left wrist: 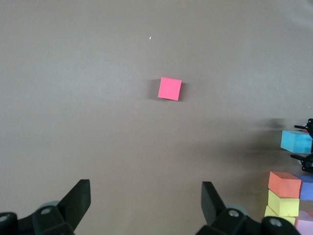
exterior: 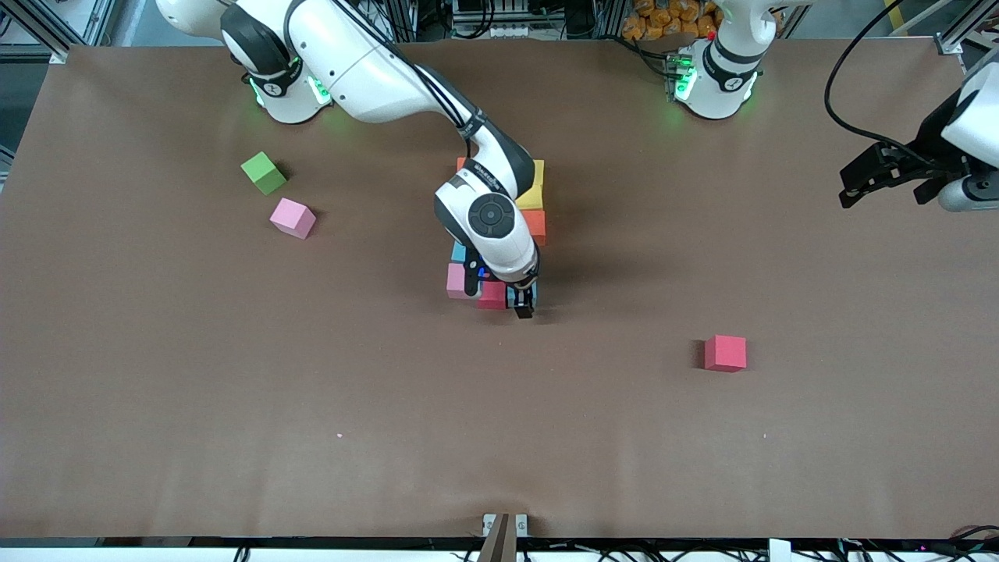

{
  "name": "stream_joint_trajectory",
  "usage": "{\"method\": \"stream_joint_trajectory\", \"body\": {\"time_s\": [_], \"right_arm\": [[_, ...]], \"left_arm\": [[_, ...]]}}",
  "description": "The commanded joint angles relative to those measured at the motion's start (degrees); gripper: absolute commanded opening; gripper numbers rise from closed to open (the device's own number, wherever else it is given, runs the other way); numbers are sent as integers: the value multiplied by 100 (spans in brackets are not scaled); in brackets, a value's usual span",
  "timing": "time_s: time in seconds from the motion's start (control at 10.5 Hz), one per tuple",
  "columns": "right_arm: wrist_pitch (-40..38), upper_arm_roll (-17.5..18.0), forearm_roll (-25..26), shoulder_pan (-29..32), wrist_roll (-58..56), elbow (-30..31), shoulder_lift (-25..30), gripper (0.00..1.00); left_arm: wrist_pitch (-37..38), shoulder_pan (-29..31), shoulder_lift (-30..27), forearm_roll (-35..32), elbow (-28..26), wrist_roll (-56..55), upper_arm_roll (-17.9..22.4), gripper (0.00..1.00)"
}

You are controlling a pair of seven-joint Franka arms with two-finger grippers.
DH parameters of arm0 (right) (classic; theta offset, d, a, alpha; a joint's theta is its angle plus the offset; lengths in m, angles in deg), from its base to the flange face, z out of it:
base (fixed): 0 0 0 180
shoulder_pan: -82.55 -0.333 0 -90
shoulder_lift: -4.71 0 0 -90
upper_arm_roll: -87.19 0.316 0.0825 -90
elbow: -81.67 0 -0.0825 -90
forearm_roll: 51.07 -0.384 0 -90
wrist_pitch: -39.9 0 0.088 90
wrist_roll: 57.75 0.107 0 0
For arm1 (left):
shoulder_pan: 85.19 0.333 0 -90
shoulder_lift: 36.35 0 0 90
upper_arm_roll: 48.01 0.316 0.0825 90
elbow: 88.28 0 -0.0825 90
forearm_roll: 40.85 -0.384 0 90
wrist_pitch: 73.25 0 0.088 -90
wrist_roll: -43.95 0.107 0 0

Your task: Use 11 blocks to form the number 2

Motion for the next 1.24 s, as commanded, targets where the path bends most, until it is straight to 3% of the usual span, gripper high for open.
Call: {"method": "stream_joint_trajectory", "body": {"time_s": [0.0,0.48,0.76,1.14], "right_arm": [[-346,-9,97,-33,132,-91,142,100],[-1208,17,351,317,-269,-539,370,100],[-1402,8,553,852,-1804,-539,589,100],[-2297,17,537,2090,-4756,-531,1125,100]], "left_arm": [[52,129,1,-107,98,104,-44,100],[60,139,1,-54,72,95,-44,100],[60,139,-8,-54,54,95,-44,100],[52,139,35,-106,80,68,-44,100]]}}
